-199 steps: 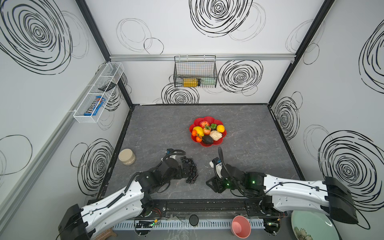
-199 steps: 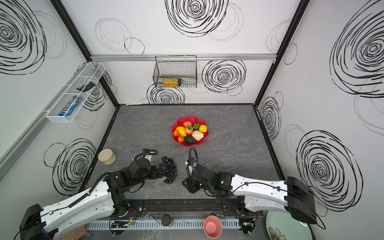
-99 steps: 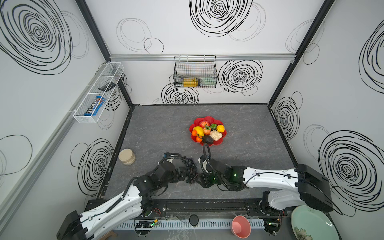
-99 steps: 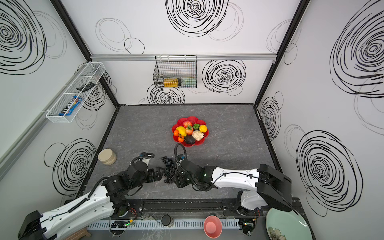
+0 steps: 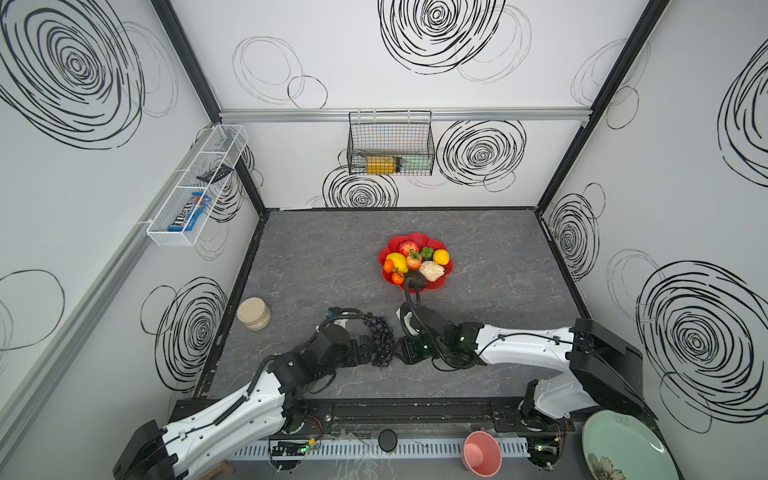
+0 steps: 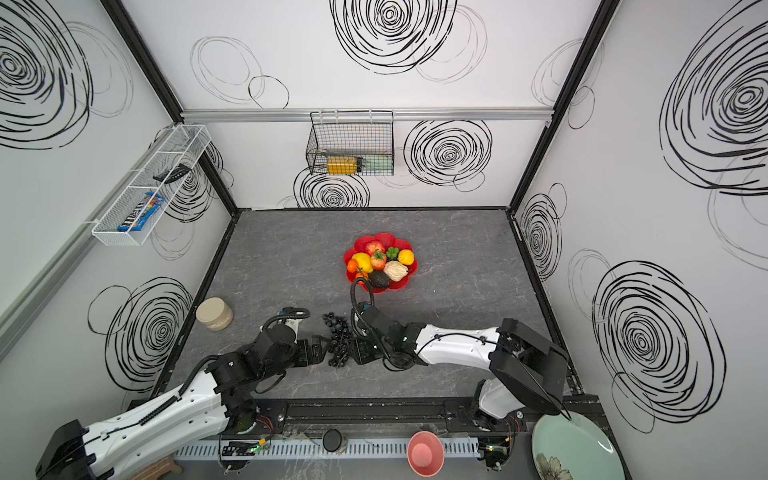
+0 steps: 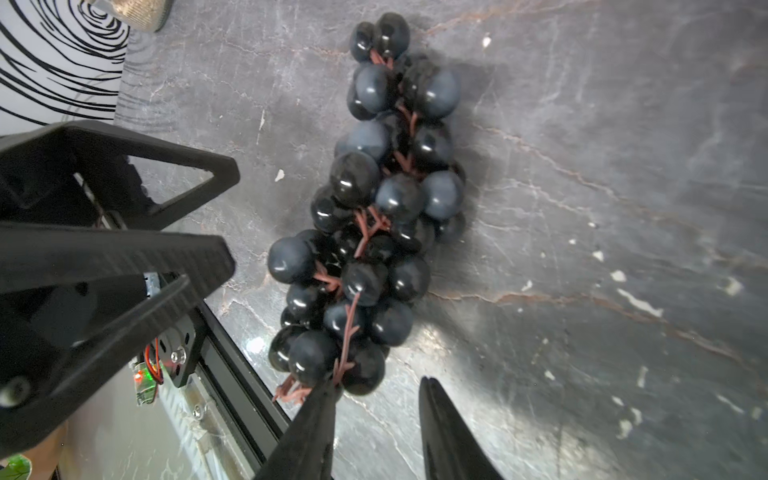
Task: Place and organize the fake fruits in the fruit bowl
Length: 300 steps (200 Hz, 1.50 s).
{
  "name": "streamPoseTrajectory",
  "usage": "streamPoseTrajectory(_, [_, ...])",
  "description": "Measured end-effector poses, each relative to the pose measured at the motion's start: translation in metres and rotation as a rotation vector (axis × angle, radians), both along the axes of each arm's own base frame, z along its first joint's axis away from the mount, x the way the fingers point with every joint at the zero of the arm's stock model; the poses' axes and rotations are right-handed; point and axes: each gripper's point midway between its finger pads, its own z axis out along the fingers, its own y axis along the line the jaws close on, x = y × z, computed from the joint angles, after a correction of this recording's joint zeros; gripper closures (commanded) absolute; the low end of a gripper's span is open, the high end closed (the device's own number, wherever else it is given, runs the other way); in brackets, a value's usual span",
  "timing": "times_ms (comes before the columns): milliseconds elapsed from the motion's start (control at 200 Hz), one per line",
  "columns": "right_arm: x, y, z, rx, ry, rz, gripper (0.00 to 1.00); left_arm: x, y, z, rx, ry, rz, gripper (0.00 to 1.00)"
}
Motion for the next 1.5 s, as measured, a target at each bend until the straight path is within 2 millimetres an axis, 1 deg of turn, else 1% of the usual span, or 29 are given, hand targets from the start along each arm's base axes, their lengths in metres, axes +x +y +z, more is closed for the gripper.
streamPoseTrajectory(170, [0.004,0.006,0.007,0.02,-0.018,0.011,0.64,-0.001,0.0,-0.004,0.005,0.01,0.002,0.0])
streamPoseTrajectory(310, [0.007,0.008,0.006,0.022,-0.014,0.013,0.66,-0.002,0.001,-0.008,0.007,0.017,0.005,0.0])
streamPoseTrajectory(510, [0.008,0.014,0.003,0.02,-0.011,0.026,0.75,-0.002,0.001,-0.009,0.006,0.018,0.006,0.0])
streamPoseTrajectory(635, [0.008,0.014,0.003,0.022,-0.011,0.03,0.77,-0.001,0.001,-0.008,0.001,0.014,0.006,0.0])
streamPoseTrajectory(791, [0.007,0.015,0.004,0.026,-0.012,0.038,0.82,0.0,0.0,-0.007,-0.004,0.009,0.006,0.0])
streamPoseTrajectory(941, [0.008,0.019,0.009,0.04,-0.021,0.046,0.83,0.0,0.0,-0.008,-0.002,0.011,0.006,0.0])
streamPoseTrajectory(1106, [0.01,0.025,0.017,0.057,-0.036,0.056,0.82,-0.002,0.001,-0.011,0.001,0.017,0.006,0.0])
streamPoseTrajectory(1371, [0.006,0.028,0.007,0.039,-0.027,0.073,0.79,-0.002,0.001,-0.011,-0.001,0.018,0.009,0.0])
streamPoseTrajectory(1441, [0.002,0.031,0.01,0.043,-0.031,0.083,0.81,-0.002,0.001,-0.011,-0.001,0.018,0.009,0.0])
streamPoseTrajectory(1501, [-0.001,0.035,0.012,0.046,-0.039,0.095,0.84,-0.002,0.001,-0.011,-0.001,0.018,0.009,0.0])
